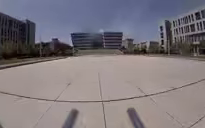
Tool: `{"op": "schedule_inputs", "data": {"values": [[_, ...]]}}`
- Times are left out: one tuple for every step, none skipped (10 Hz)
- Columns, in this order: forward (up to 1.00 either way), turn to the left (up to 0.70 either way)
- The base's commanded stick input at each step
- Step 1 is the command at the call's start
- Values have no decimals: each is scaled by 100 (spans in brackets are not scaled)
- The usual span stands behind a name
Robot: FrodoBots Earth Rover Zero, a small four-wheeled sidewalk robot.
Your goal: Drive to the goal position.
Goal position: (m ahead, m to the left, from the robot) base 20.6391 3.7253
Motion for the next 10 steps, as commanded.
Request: {"op": "schedule_inputs", "data": {"values": [[70,0],[70,0],[70,0],[70,0],[70,0],[70,0],[70,0],[70,0],[70,0],[70,0]]}}
